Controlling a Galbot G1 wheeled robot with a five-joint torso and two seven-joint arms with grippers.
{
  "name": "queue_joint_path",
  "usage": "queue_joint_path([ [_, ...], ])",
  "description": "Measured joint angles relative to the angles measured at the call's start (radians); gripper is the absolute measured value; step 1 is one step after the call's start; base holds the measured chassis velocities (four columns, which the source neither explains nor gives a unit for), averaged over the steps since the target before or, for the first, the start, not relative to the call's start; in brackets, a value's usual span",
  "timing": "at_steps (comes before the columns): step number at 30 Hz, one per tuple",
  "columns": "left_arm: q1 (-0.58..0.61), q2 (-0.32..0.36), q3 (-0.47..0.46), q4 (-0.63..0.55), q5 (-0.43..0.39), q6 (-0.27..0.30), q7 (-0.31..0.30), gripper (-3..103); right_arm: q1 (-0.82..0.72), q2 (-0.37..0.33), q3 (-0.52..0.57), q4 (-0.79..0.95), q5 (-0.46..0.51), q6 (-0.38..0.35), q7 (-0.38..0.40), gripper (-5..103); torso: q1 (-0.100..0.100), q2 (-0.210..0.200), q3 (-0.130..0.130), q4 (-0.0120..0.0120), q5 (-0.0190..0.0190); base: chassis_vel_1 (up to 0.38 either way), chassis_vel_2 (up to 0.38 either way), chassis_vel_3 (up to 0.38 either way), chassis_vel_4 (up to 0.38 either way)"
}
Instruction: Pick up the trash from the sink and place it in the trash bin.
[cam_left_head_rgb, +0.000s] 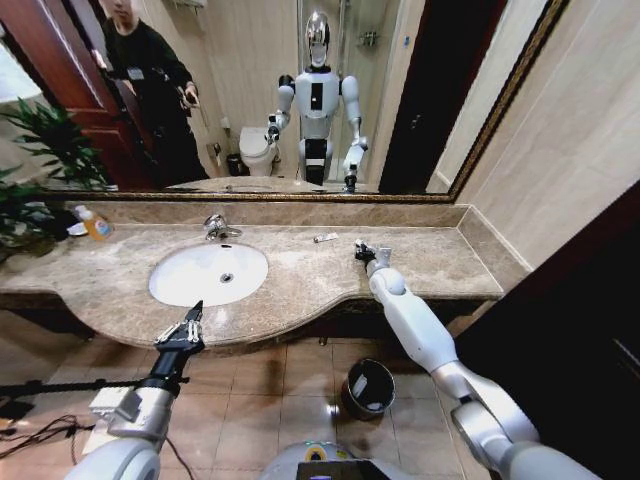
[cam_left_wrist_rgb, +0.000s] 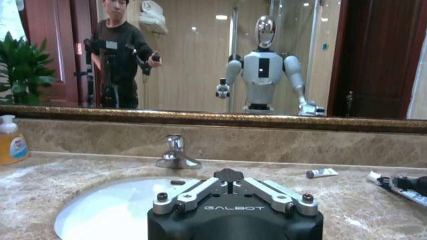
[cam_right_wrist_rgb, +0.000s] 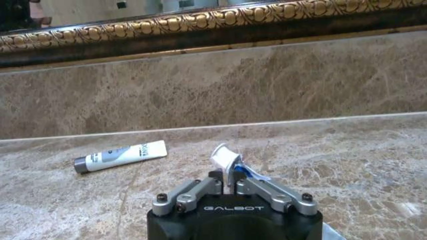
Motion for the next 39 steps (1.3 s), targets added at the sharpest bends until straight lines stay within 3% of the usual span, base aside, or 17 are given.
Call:
queue_joint_path([
  [1,0.0,0.0,0.0,0.0,0.0,0.0,0.0,0,-0.004,-0.002,0.001,0.002,0.0,0.002,0.0,2,0.0,0.0,0.0,0.0,0.0,0.0,0.0,0.0,0.0],
  [4,0.0,0.0,0.0,0.0,0.0,0.0,0.0,0,-0.012,-0.004,0.003,0.006,-0.001,0.006,0.0,0,0.0,0.0,0.0,0.0,0.0,0.0,0.0,0.0,0.0],
  [17,0.0,0.0,0.0,0.0,0.0,0.0,0.0,0,-0.03,-0.025,0.005,0.058,-0.006,0.011,0.005,0,0.0,0.0,0.0,-0.0001,0.0,0.0,0.0,0.0,0.0],
  [19,0.0,0.0,0.0,0.0,0.0,0.0,0.0,0,-0.021,-0.022,0.002,0.06,-0.007,0.011,0.007,8,0.0,0.0,0.0,-0.0001,0.0,0.0,0.0,0.0,0.0],
  [21,0.0,0.0,0.0,0.0,0.0,0.0,0.0,0,-0.015,-0.018,0.0,0.056,-0.008,0.011,0.007,8,0.0,0.0,0.0,-0.0001,0.0,0.0,0.0,0.0,0.0],
  [24,0.0,0.0,0.0,0.0,0.0,0.0,0.0,0,0.007,-0.001,-0.012,0.025,-0.021,0.018,0.005,24,0.0,0.0,0.0,0.0,-0.0001,0.0,0.0,0.0,0.0],
  [27,0.0,0.0,0.0,0.0,0.0,0.0,0.0,0,0.019,0.007,-0.016,0.007,-0.026,0.018,0.001,29,0.0,0.0,0.0,0.0,0.0,0.0,0.0,0.0,0.0],
  [29,0.0,0.0,0.0,0.0,0.0,0.0,0.0,0,0.033,0.014,-0.019,-0.017,-0.03,0.018,-0.007,45,0.0,0.0,0.0,0.0001,-0.0001,0.0,0.0,0.0,0.0],
  [31,0.0,0.0,0.0,0.0,0.0,0.0,0.0,0,0.035,0.013,-0.02,-0.026,-0.032,0.019,-0.014,45,0.0,0.0,0.0,0.0,0.0,0.0,0.0,0.0,0.0],
  [38,0.0,0.0,0.0,0.0,0.0,0.0,0.0,0,0.042,-0.003,-0.017,-0.055,-0.091,0.029,-0.068,78,0.0,0.0,0.0,0.0,-0.0001,0.0,0.0,0.0,0.0],
  [39,0.0,0.0,0.0,0.0,0.0,0.0,0.0,0,0.042,-0.003,-0.017,-0.055,-0.091,0.029,-0.068,78,0.0,0.0,0.0,0.0,-0.0001,0.0,0.0,0.0,0.0],
])
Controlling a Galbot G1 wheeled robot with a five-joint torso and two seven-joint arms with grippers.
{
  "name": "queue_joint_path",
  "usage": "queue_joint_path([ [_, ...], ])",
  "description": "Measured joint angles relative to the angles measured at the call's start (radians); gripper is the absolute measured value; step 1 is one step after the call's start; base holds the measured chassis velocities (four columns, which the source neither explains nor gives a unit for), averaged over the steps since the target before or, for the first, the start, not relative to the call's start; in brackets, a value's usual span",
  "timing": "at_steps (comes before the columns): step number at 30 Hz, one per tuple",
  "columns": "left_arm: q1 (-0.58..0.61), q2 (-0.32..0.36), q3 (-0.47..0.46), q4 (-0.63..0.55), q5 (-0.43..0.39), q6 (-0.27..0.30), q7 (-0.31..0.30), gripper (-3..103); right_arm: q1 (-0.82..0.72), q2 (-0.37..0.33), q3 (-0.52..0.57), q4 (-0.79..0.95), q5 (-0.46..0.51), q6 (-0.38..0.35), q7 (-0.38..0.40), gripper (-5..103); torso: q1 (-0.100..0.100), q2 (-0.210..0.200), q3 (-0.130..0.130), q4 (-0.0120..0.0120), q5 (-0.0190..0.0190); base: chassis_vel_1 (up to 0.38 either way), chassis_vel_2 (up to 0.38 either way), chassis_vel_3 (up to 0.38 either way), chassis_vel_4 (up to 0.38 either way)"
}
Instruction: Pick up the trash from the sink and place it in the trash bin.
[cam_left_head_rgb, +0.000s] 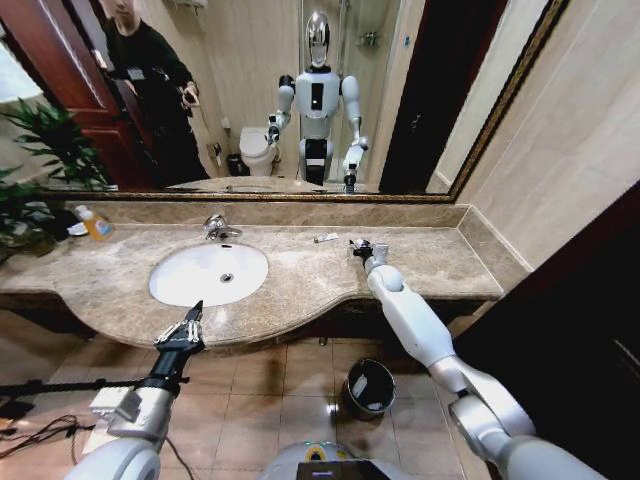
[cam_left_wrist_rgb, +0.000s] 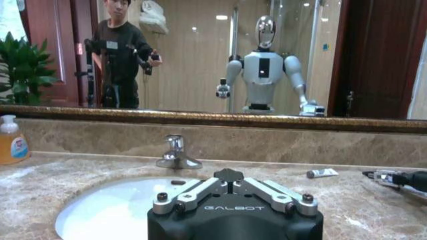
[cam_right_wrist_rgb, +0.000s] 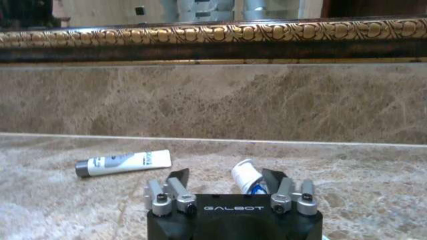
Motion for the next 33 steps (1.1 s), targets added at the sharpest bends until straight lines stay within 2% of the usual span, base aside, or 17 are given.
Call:
queue_joint_path([
  [2,0.0,0.0,0.0,0.0,0.0,0.0,0.0,0,-0.004,-0.01,0.004,0.001,-0.015,0.0,-0.008,89,0.0,0.0,0.0,0.0,0.0002,0.0,0.0,0.0,0.0],
  [5,0.0,0.0,0.0,0.0,0.0,0.0,0.0,0,-0.005,-0.014,0.009,0.002,-0.019,0.0,-0.011,95,0.0,0.0,0.0,-0.0001,0.0002,0.0,0.0,0.0,0.0],
  [23,0.0,0.0,0.0,0.0,0.0,0.0,0.0,0,-0.018,-0.035,0.052,-0.023,-0.007,-0.005,-0.024,94,0.0,0.0,0.0,0.0,0.0002,0.0,0.0,0.0,0.0],
  [31,0.0,0.0,0.0,0.0,0.0,0.0,0.0,0,-0.012,-0.018,0.037,-0.022,-0.005,0.01,-0.055,94,0.0,0.0,0.0,0.0001,0.0001,0.0,0.0,0.0,0.0],
  [32,0.0,0.0,0.0,0.0,0.0,0.0,0.0,0,-0.009,-0.013,0.034,-0.025,-0.005,0.012,-0.057,91,0.0,0.0,0.0,0.0001,0.0,0.0,0.0,0.0,0.0],
  [33,0.0,0.0,0.0,0.0,0.0,0.0,0.0,0,-0.005,-0.009,0.031,-0.029,-0.006,0.014,-0.06,95,0.0,0.0,0.0,0.0001,0.0001,0.0,0.0,0.0,0.0],
])
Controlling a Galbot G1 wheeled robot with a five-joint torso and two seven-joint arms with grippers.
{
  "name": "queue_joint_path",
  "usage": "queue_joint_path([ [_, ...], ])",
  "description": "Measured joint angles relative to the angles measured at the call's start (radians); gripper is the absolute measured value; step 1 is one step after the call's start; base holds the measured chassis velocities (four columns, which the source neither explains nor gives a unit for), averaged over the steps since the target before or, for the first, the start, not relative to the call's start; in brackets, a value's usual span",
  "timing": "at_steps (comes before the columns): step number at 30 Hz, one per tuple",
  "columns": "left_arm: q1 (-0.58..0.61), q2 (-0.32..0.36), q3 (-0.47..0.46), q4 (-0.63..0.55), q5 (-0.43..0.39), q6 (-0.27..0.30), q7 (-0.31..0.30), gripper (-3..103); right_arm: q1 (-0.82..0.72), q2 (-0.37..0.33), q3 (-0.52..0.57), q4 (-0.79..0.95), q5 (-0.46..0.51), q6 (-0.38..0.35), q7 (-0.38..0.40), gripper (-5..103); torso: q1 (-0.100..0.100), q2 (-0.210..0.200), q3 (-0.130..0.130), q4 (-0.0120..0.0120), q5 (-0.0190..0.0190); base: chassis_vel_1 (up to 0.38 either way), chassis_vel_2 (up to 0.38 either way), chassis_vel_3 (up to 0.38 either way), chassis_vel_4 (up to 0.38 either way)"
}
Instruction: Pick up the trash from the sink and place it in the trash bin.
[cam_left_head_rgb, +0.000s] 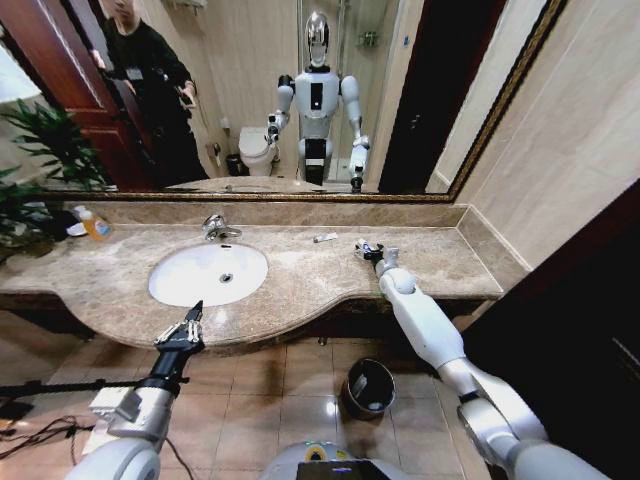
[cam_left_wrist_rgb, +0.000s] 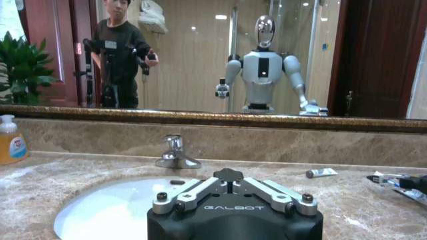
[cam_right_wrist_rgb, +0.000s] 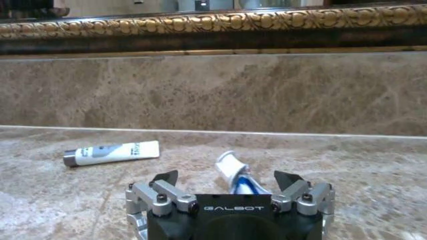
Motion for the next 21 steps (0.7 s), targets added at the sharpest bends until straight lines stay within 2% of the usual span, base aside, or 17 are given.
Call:
queue_joint_path([
  [15,0.0,0.0,0.0,0.0,0.0,0.0,0.0,0,0.035,0.024,-0.007,-0.065,-0.035,0.014,-0.02,101,0.0,0.0,0.0,0.0,0.0,0.0,0.0,0.0,0.0],
  [18,0.0,0.0,0.0,0.0,0.0,0.0,0.0,0,0.035,0.024,-0.006,-0.07,-0.036,0.014,-0.02,86,0.0,0.0,0.0,0.0,0.0,0.0,0.0,0.0,0.0],
  [19,0.0,0.0,0.0,0.0,0.0,0.0,0.0,0,0.035,0.024,-0.006,-0.07,-0.036,0.014,-0.02,86,0.0,0.0,0.0,0.0,0.0,0.0,0.0,0.0,0.0],
  [21,0.0,0.0,0.0,0.0,0.0,0.0,0.0,0,0.037,0.025,-0.004,-0.074,-0.037,0.014,-0.02,76,0.0,0.0,0.0,-0.0001,0.0,0.0,0.0,0.0,0.0],
])
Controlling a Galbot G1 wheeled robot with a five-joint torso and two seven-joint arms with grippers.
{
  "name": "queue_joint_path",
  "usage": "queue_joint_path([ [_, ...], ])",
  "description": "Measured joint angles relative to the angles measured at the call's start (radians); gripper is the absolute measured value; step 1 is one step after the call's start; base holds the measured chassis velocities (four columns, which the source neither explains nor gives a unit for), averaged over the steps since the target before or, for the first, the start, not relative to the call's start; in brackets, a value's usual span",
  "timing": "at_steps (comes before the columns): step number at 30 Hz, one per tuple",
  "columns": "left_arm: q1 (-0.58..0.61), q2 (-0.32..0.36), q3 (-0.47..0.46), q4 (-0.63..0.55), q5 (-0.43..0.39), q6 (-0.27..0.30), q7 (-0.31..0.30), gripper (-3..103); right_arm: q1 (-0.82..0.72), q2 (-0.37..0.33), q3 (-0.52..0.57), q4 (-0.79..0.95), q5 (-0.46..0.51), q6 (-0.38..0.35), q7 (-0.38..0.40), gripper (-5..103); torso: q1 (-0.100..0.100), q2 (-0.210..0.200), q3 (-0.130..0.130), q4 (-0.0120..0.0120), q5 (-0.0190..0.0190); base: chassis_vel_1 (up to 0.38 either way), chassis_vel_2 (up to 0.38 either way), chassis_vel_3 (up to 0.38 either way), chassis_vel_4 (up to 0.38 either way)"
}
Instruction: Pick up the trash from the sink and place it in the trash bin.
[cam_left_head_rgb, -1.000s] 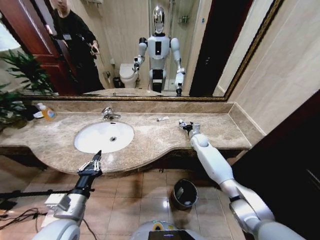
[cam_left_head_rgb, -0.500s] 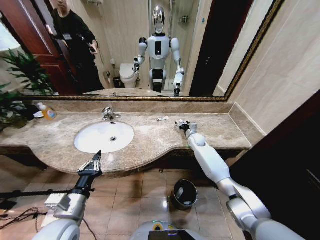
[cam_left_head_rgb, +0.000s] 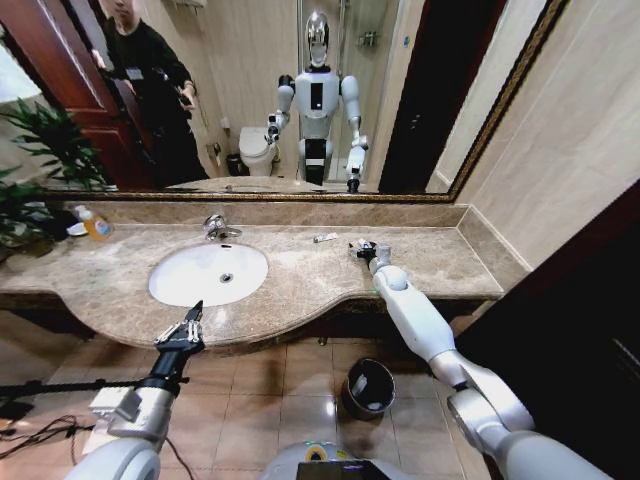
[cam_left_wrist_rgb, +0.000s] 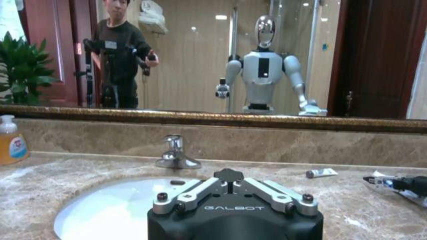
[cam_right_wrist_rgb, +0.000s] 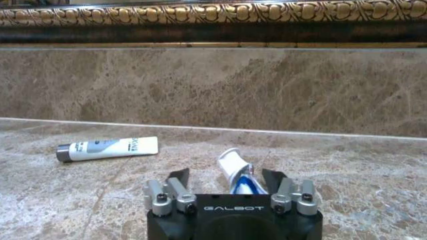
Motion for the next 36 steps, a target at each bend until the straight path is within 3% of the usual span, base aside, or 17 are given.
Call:
queue_joint_path([
  [2,0.0,0.0,0.0,0.0,0.0,0.0,0.0,0,0.001,0.0,0.0,-0.002,-0.001,0.0,0.0,65,0.0,0.0,0.0,0.0,0.0,0.0,0.0,0.0,0.0],
  [4,0.0,0.0,0.0,0.0,0.0,0.0,0.0,0,0.001,0.0,0.001,-0.003,-0.002,0.0,0.0,65,0.0,0.0,0.0,0.0,0.0,0.0,0.0,0.0,0.0],
  [5,0.0,0.0,0.0,0.0,0.0,0.0,0.0,0,0.001,0.002,0.001,-0.004,-0.004,0.001,0.0,54,0.0,0.0,0.0,0.0,0.0,0.0,0.0,0.0,0.0],
  [7,0.0,0.0,0.0,0.0,0.0,0.0,0.0,0,0.001,0.002,0.001,-0.004,-0.005,0.001,-0.001,54,0.0,0.0,0.0,0.0,0.0,0.0,0.0,0.0,0.0],
  [14,0.0,0.0,0.0,0.0,0.0,0.0,0.0,0,-0.005,0.008,0.002,-0.004,-0.017,0.004,0.0,22,0.0,0.0,0.0,0.0,0.0,0.0,0.0,0.0,0.0],
  [16,0.0,0.0,0.0,0.0,0.0,0.0,0.0,0,-0.007,0.008,0.002,-0.001,-0.018,0.004,0.001,22,0.0,0.0,0.0,0.0,0.0,0.0,0.0,0.0,0.0],
  [22,0.0,0.0,0.0,0.0,0.0,0.0,0.0,0,-0.033,-0.009,-0.001,0.067,-0.026,0.007,0.024,6,0.0,0.0,0.0,0.0,0.0001,0.0,0.0,0.0,0.0],
  [27,0.0,0.0,0.0,0.0,0.0,0.0,0.0,0,-0.059,-0.037,-0.001,0.147,-0.029,0.011,0.054,3,0.0,0.0,0.0,0.0001,0.0001,0.0,0.0,0.0,0.0],
  [36,0.0,0.0,0.0,0.0,0.0,0.0,0.0,0,-0.207,-0.182,0.036,0.478,0.075,-0.05,0.134,3,0.0,0.0,0.0,0.0001,0.0001,0.0,0.0,0.0,0.0],
])
